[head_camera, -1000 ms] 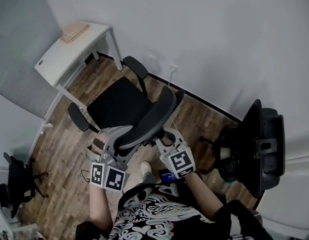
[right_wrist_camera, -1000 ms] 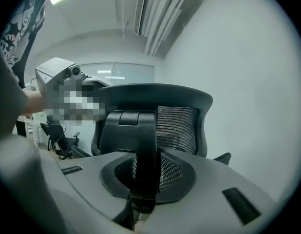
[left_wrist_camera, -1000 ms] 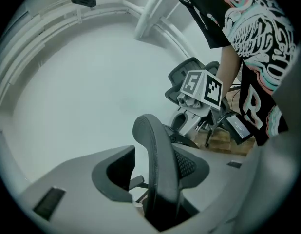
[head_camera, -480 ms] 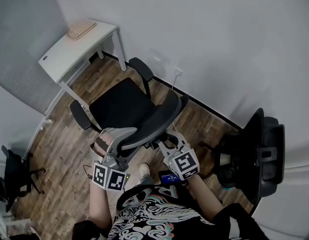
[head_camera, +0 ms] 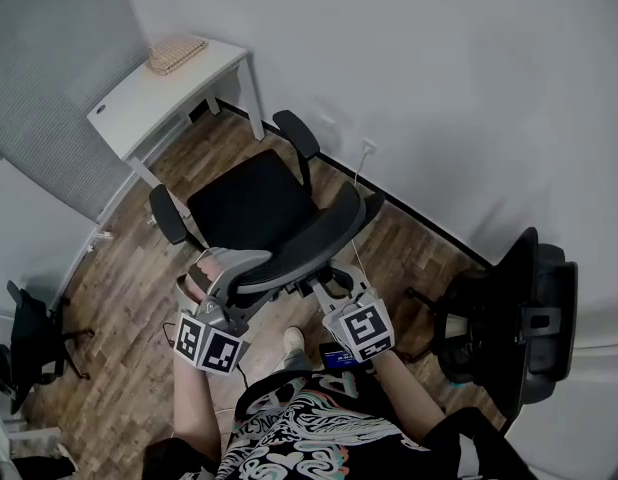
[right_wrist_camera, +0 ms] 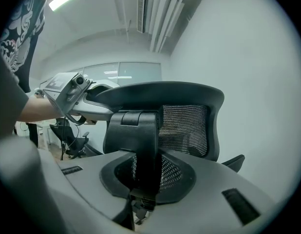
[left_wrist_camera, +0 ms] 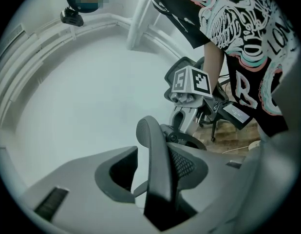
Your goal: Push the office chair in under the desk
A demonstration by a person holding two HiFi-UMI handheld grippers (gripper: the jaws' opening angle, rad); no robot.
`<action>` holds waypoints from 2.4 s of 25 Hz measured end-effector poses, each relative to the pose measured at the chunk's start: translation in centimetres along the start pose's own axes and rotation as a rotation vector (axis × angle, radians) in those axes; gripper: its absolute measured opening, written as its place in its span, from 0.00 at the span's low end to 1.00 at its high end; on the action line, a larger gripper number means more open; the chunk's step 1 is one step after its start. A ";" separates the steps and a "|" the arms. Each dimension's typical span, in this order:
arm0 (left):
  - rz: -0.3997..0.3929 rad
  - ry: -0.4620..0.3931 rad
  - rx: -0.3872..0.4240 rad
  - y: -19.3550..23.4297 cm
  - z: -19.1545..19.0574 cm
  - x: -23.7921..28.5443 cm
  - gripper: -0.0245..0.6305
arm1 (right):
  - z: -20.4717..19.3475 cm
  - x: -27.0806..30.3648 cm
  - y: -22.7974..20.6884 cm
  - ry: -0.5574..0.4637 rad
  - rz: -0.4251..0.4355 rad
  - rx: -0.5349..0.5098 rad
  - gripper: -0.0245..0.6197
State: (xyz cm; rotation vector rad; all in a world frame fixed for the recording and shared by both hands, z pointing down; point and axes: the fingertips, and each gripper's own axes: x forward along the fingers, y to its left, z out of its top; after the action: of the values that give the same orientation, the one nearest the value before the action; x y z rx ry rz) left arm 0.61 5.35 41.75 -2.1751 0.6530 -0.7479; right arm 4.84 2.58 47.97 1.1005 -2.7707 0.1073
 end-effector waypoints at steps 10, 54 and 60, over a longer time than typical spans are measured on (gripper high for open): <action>0.001 -0.005 -0.001 1.7 -1.6 0.6 0.34 | 0.3 2.1 -0.7 0.009 0.012 0.004 0.13; 0.005 -0.006 0.005 5.8 -6.1 2.5 0.34 | 1.4 8.0 -3.4 -0.013 -0.023 0.033 0.13; 0.005 -0.003 0.003 6.3 -6.6 2.9 0.34 | 1.5 8.6 -3.8 -0.023 -0.023 0.036 0.13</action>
State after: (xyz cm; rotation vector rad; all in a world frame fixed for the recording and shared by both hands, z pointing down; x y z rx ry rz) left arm -3.22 -3.43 41.55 -2.1706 0.6547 -0.7428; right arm 1.13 -6.19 48.03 1.1491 -2.7861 0.1439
